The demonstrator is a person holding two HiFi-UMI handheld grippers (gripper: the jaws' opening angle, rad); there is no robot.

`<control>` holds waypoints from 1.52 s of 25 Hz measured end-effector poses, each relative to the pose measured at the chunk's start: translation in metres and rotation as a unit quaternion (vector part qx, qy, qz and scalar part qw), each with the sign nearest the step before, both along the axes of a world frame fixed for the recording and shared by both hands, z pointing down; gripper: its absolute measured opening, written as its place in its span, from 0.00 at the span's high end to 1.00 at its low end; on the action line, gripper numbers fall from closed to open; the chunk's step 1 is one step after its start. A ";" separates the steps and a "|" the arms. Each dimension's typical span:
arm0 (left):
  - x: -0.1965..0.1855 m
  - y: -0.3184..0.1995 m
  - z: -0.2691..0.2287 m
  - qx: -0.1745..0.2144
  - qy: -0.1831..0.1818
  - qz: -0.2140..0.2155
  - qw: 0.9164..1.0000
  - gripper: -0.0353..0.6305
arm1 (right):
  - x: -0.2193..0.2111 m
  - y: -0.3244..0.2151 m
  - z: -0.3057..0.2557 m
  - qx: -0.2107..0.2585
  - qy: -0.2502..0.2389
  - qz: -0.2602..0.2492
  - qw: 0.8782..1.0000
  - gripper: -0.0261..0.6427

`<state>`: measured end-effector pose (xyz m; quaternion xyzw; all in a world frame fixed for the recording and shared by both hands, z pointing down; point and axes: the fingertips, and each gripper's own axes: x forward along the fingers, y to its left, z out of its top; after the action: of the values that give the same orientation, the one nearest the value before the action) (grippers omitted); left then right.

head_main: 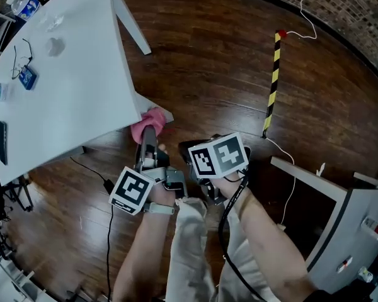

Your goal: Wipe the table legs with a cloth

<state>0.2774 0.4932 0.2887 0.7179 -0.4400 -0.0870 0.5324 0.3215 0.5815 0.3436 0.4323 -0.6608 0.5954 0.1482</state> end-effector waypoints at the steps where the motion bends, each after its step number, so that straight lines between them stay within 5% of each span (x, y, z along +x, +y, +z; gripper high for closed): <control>1: -0.005 0.003 0.007 -0.003 0.001 0.015 1.000 0.87 | -0.004 0.008 0.002 0.000 -0.003 0.010 1.000 0.97; 6: 0.010 0.013 0.008 -0.002 0.021 0.100 0.995 0.87 | -0.011 0.029 0.011 0.002 -0.012 0.029 0.999 0.97; 9: 0.026 0.013 -0.003 0.007 0.024 0.109 0.994 0.87 | -0.014 0.035 0.010 -0.011 -0.007 0.034 0.999 0.97; 19: 0.057 -0.035 -0.038 0.067 -0.003 0.015 0.998 0.87 | 0.038 -0.008 0.009 0.003 -0.033 0.027 0.999 0.97; 30: 0.053 -0.052 0.043 0.015 -0.043 -0.074 0.996 0.87 | 0.044 -0.064 0.038 0.016 -0.001 -0.125 0.992 0.97; 34: 0.055 -0.055 0.080 0.006 -0.052 -0.071 0.996 0.87 | 0.047 -0.069 0.061 0.013 0.017 -0.143 0.990 0.97; 38: 0.043 -0.046 0.129 -0.051 -0.072 -0.079 0.993 0.87 | 0.043 -0.066 0.091 -0.005 0.010 -0.133 0.991 0.97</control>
<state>0.3204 0.4470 0.4178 0.6574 -0.5363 -0.0543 0.5265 0.3645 0.5153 0.4342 0.3459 -0.7077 0.5693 0.2352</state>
